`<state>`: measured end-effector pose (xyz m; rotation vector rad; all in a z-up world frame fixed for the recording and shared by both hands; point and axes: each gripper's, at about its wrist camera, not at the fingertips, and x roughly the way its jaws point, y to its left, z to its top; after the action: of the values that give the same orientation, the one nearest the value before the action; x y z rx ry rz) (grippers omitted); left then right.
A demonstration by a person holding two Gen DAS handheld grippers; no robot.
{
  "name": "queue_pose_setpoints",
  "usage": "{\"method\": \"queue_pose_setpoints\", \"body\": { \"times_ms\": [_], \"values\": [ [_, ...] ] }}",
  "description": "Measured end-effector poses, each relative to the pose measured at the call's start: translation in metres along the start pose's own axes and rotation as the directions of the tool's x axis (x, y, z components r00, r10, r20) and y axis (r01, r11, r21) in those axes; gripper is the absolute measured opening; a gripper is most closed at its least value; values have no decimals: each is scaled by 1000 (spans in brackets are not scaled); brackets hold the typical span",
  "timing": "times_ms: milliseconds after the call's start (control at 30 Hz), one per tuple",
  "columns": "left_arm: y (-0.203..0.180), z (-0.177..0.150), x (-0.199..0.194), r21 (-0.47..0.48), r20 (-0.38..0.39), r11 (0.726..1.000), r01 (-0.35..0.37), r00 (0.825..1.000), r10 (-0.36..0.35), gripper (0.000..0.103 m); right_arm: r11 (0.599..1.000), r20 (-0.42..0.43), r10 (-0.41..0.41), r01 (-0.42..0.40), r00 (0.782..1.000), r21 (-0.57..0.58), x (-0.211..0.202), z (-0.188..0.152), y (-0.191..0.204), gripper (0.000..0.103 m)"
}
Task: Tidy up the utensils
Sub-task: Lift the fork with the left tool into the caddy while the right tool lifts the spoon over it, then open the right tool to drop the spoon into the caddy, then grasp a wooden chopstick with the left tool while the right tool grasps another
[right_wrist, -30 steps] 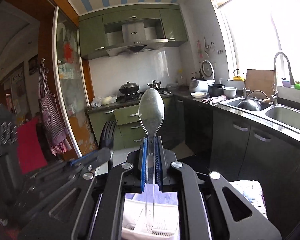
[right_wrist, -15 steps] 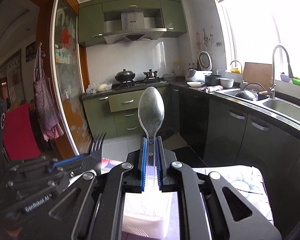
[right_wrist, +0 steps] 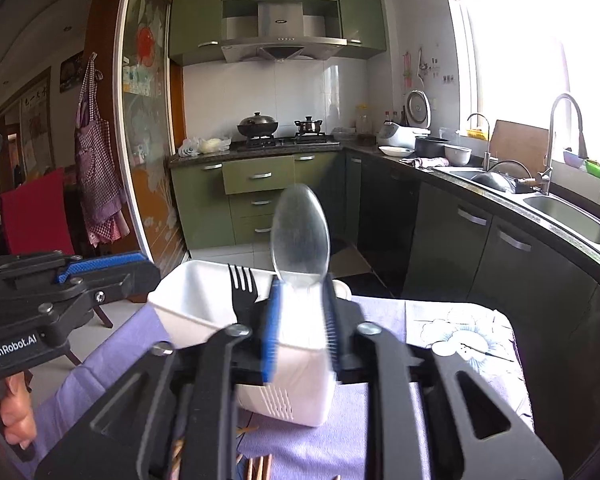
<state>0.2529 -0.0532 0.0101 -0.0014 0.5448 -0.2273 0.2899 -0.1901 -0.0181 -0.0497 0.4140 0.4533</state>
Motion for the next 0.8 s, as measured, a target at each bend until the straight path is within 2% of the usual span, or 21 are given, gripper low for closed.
{"method": "queue_pose_setpoints", "body": {
  "times_ms": [200, 267, 367, 533, 667, 800],
  "values": [
    [-2, -34, 3, 51, -132, 998, 33, 991, -26, 16, 1000, 15, -7, 7, 1000, 6, -26, 2, 3, 42],
    [-2, -47, 9, 77, -177, 996, 40, 984, -26, 23, 1000, 29, -3, 3, 1000, 12, -41, 3, 1, 44],
    [-1, -66, 23, 97, -265, 992, 76, 963, -48, 25, 1000, 14, 14, -14, 1000, 22, -66, -4, -4, 48],
    [-3, -92, 52, 130, -414, 978, 164, 905, -96, 25, 999, -65, 34, -31, 997, 40, -97, -43, -17, 50],
    [-2, -102, 66, 138, -459, 973, 185, 883, -102, 25, 996, -137, 28, -16, 990, 86, -107, -81, -37, 52],
    [-3, -108, 75, 152, -484, 968, 198, 869, -102, 25, 992, -196, 23, 2, 980, 124, -104, -110, -54, 52]
  ]
}}
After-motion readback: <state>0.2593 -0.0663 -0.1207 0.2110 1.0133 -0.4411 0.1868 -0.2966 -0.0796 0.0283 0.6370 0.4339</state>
